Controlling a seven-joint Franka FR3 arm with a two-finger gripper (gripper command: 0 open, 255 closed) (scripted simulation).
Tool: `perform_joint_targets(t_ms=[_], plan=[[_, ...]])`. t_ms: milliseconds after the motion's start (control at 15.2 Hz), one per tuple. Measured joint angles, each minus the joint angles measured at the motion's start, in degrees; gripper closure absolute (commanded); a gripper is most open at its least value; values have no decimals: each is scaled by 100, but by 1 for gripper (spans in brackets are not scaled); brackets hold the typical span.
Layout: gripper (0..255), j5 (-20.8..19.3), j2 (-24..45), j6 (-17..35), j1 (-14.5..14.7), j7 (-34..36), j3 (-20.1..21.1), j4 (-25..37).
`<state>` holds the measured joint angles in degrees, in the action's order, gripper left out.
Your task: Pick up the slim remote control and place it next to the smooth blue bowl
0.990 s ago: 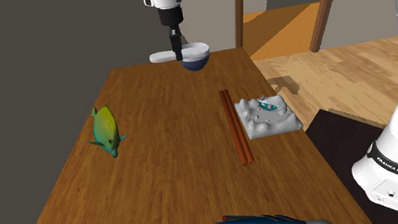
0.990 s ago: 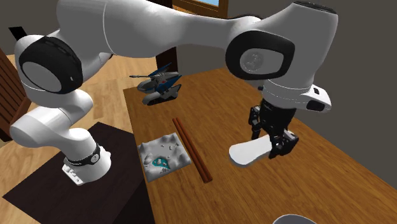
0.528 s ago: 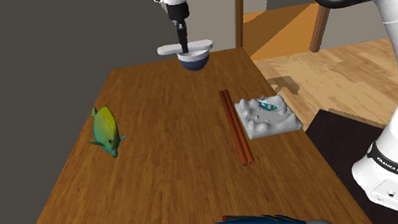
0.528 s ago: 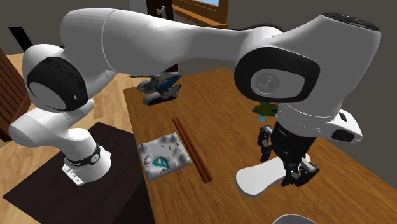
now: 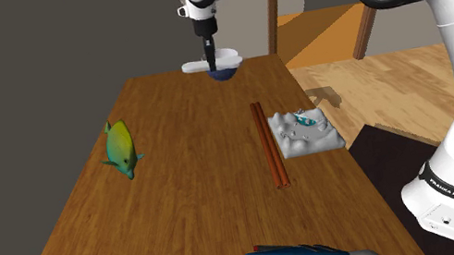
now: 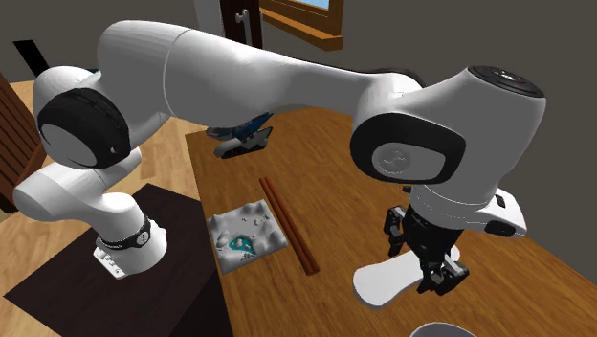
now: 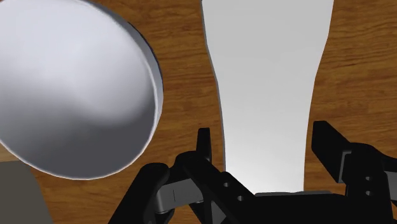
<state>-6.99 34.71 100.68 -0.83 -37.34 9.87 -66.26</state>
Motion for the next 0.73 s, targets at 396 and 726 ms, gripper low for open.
perform_joint_targets(t_ms=[396, 726], plan=[[255, -9, -5, 462, -31, 22, -6, -470], [255, -23, 29, 816, -44, 47, -14, -791]])
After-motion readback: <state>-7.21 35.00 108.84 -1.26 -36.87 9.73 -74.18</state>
